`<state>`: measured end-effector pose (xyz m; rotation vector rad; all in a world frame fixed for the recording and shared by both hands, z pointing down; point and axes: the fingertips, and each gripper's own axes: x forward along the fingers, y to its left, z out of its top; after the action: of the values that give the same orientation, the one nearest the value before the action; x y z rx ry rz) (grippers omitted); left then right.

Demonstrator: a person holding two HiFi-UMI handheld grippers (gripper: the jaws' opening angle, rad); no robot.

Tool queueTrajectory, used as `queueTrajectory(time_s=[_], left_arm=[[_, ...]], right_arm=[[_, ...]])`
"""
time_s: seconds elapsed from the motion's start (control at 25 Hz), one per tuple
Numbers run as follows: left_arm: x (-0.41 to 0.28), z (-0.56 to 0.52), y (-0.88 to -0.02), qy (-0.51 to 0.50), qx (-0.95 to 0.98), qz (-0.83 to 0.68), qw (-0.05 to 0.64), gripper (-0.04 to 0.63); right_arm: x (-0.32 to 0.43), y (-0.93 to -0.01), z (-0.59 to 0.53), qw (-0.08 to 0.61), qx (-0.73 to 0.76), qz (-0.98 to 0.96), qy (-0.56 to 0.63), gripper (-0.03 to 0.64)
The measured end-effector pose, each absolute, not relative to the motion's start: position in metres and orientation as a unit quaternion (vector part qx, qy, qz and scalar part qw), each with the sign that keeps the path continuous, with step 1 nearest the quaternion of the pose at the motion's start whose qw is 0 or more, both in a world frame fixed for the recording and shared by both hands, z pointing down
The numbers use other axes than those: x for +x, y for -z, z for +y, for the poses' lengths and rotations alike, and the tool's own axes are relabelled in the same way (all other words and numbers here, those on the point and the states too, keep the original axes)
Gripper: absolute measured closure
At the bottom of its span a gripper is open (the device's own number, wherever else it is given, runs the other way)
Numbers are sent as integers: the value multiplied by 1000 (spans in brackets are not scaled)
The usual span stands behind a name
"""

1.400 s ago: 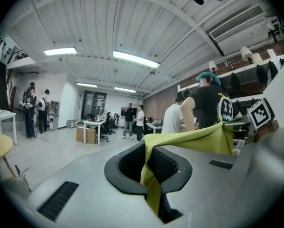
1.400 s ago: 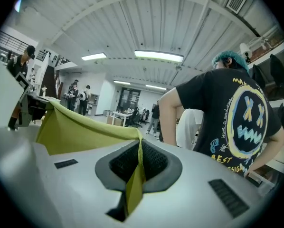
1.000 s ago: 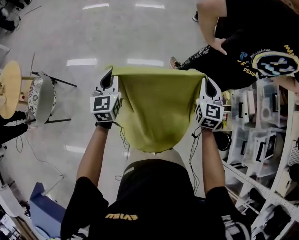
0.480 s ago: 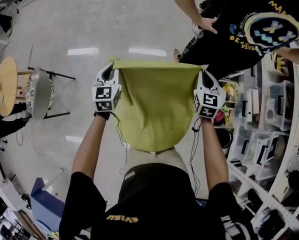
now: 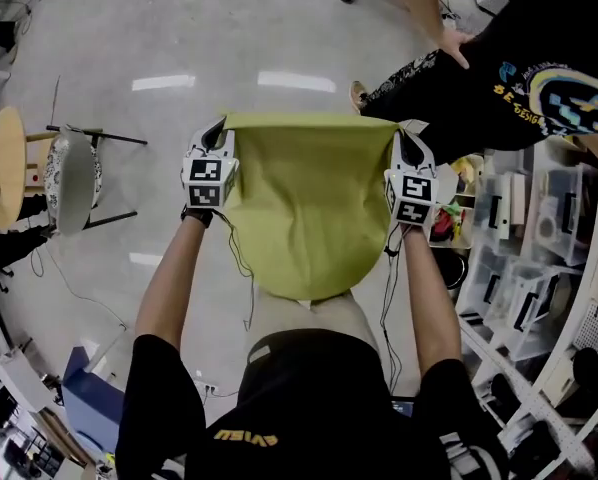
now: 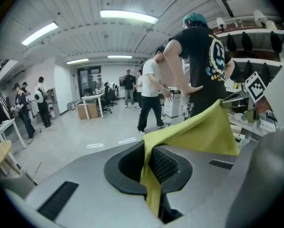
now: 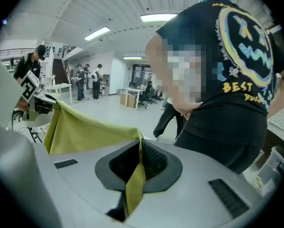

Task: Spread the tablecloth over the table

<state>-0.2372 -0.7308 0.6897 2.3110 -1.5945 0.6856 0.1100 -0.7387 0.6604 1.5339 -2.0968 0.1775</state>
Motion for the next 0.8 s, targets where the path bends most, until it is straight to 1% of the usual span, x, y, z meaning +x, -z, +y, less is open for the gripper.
queueTrajectory(time_s=[0.16,0.6,0.64,0.68,0.72,0.76,0.8], left_arm=[[-234,-735,-705,-229,801,-539,125,574],[-239,-752,-760,-217,776,-567,171,571],[-240,-753,-765,-210,775,-568,180,517],[-241,-753,-769,-204,773,-570,190,408],[-241,-752,-772,-199,771,-572,198,337],[-241,-750,-774,-198,768,-574,203,299],[-241,-748,-774,-199,766,-576,206,281]], right_arm=[[112,-681,-745,271,567,-774,-80,611],[106,-733,-769,285,566,-768,-95,611],[105,-740,-771,285,563,-769,-102,611],[104,-746,-772,285,560,-770,-112,609],[103,-751,-772,283,556,-772,-122,583],[100,-755,-772,279,553,-774,-132,472],[97,-756,-772,274,550,-777,-142,384]])
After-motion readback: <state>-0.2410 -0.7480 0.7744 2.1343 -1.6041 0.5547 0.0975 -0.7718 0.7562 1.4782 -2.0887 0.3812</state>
